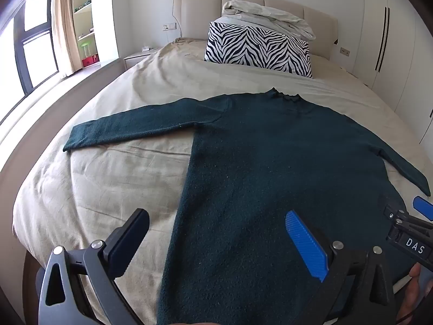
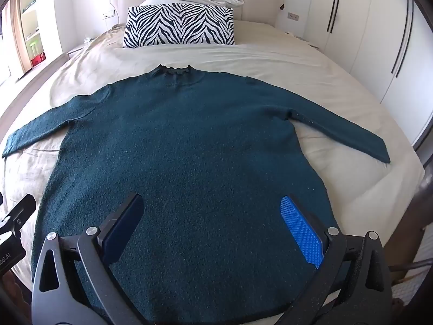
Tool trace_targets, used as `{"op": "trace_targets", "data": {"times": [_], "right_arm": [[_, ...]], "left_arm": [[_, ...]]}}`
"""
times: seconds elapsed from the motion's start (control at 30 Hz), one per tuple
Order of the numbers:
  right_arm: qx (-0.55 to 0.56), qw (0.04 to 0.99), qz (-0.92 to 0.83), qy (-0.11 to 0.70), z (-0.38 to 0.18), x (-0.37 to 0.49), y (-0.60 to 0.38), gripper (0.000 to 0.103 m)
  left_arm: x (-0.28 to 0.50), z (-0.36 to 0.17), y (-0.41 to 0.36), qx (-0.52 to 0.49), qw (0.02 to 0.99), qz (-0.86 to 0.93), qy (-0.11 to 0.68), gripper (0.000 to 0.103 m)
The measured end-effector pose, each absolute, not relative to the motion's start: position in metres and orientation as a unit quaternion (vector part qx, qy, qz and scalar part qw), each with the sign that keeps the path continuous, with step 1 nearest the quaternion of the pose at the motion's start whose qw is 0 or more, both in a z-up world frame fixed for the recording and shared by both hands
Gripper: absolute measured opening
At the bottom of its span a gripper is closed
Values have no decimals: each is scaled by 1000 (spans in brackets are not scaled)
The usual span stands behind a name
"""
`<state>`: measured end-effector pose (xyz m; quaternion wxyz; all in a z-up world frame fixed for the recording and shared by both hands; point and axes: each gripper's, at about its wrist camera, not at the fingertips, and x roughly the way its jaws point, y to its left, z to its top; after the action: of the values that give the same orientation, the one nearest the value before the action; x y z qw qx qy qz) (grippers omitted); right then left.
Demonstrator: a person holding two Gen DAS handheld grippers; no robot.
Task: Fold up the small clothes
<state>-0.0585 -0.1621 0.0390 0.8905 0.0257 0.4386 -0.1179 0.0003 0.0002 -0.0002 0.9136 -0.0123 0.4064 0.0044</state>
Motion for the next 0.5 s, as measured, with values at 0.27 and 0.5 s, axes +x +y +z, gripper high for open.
{"op": "trace_targets", "data": {"times": [0.27,0.5], "right_arm": [[26,891,-119,436,40,-59,-167,103],[21,890,-118,440,36,-60,-157,103]], "left_arm": [[1,0,-1,-10,914,6,406,103],[-1,-3,3,-11,914,5,405,103]]}}
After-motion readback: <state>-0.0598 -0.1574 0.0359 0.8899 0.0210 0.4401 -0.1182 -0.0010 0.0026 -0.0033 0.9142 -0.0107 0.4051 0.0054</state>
